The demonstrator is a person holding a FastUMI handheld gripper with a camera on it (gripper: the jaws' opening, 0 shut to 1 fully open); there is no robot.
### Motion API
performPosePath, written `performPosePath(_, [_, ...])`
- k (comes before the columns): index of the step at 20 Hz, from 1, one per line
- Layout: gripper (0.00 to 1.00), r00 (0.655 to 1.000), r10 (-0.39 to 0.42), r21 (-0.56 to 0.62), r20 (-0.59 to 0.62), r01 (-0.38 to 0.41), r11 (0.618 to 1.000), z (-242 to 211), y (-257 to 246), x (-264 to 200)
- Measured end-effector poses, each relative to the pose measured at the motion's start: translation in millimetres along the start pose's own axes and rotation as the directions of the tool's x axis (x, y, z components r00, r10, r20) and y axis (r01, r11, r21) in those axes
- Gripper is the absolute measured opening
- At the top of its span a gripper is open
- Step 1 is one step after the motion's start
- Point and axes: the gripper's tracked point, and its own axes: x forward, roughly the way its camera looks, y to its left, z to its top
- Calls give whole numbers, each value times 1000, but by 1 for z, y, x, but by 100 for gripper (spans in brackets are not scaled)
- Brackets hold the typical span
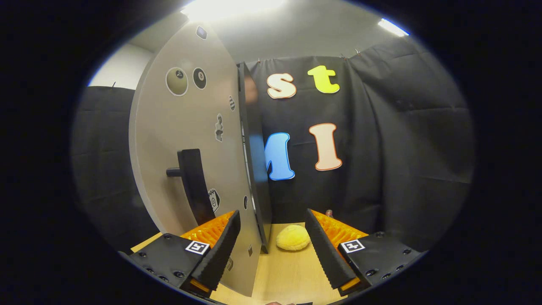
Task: Open the shoe cabinet door, grab the shoes and put them into the shoe cabinet, then close the shoe cabinet door.
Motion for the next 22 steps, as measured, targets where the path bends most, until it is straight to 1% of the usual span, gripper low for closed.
performPosePath(4, [96,997,-69,38,-16,69,997,-4,17,-3])
performPosePath(7, [96,996,-81,46,-24,82,996,-9,46,-7])
performPosePath(10, [96,997,-72,21,-24,72,997,-12,86,-6])
performPosePath(12, [96,995,-73,42,-64,75,996,-21,114,-3])
performPosePath(14, [96,995,-53,49,-83,57,997,-23,145,8])
performPosePath(16, [96,995,-27,28,-93,29,999,-24,175,20])
performPosePath(17, [96,995,-5,20,-102,7,1000,-25,190,27])
performPosePath(19, [96,991,64,-4,-116,-65,998,-23,224,43])
performPosePath(20, [96,990,94,-20,-107,-97,995,-17,240,48])
performPosePath(22, [98,988,132,-54,-85,-136,989,-8,265,57])
